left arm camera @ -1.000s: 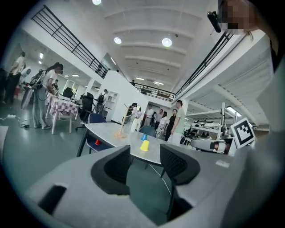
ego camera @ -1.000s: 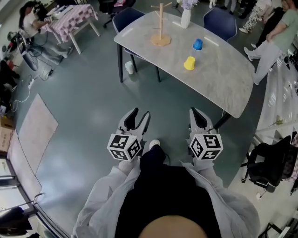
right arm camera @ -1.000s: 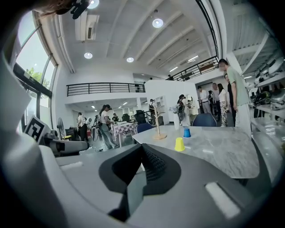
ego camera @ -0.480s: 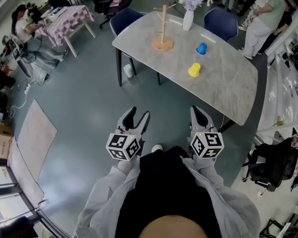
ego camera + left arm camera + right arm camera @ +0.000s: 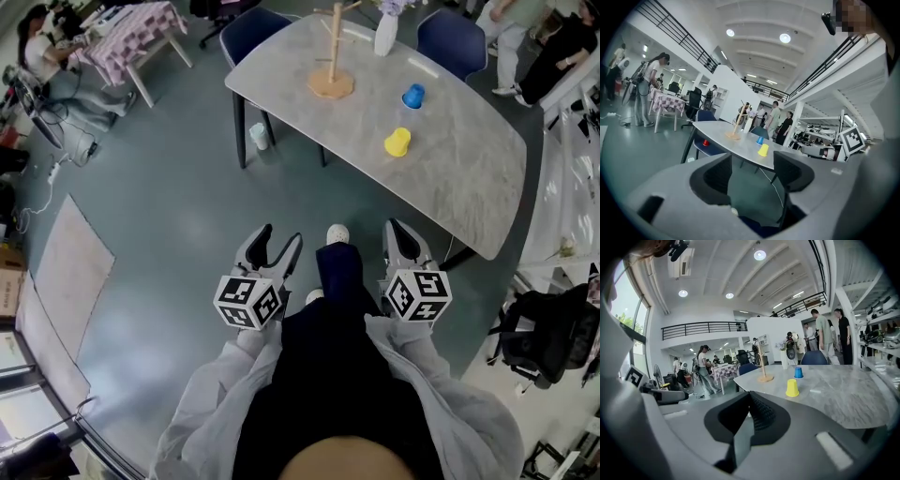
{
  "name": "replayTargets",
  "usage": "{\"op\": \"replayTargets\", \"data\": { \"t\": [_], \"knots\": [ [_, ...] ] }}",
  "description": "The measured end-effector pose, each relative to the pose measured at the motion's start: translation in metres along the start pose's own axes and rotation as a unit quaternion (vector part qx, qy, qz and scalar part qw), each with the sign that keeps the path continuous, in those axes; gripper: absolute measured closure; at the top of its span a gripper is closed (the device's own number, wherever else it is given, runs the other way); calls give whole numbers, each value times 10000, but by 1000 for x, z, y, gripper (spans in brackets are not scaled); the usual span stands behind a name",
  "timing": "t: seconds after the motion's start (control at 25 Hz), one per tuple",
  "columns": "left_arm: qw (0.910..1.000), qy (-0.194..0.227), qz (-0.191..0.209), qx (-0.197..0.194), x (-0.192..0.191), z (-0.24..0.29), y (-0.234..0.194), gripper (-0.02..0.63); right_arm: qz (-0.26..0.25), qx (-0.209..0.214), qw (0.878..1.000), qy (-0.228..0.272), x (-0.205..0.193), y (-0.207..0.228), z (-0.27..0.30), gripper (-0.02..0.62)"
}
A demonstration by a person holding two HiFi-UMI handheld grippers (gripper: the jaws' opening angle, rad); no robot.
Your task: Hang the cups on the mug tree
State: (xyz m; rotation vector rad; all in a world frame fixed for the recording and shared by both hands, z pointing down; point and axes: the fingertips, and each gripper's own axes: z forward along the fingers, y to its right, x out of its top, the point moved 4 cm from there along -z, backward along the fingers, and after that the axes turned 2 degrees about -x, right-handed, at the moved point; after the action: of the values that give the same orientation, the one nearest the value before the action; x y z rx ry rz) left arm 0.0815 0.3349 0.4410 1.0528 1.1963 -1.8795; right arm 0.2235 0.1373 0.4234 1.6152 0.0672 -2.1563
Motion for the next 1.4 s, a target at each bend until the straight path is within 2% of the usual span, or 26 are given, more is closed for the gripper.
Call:
{"op": "replayTargets", "data": {
  "t": [0.28,0.6,0.88,1.4],
  "knots": [
    [10000,16,67,30,23,51,-13,334,41,62,10000,29,22,26,48,588],
    [9998,98,174,59,76,140,-44,327,-102,85,9999,80,72,70,139,586],
    [9993,245,156,233,117,206,-73,322,-225,314,9992,67,109,96,216,586],
    [9992,259,139,252,150,297,-93,321,-75,527,9985,109,147,137,291,587]
  ]
}}
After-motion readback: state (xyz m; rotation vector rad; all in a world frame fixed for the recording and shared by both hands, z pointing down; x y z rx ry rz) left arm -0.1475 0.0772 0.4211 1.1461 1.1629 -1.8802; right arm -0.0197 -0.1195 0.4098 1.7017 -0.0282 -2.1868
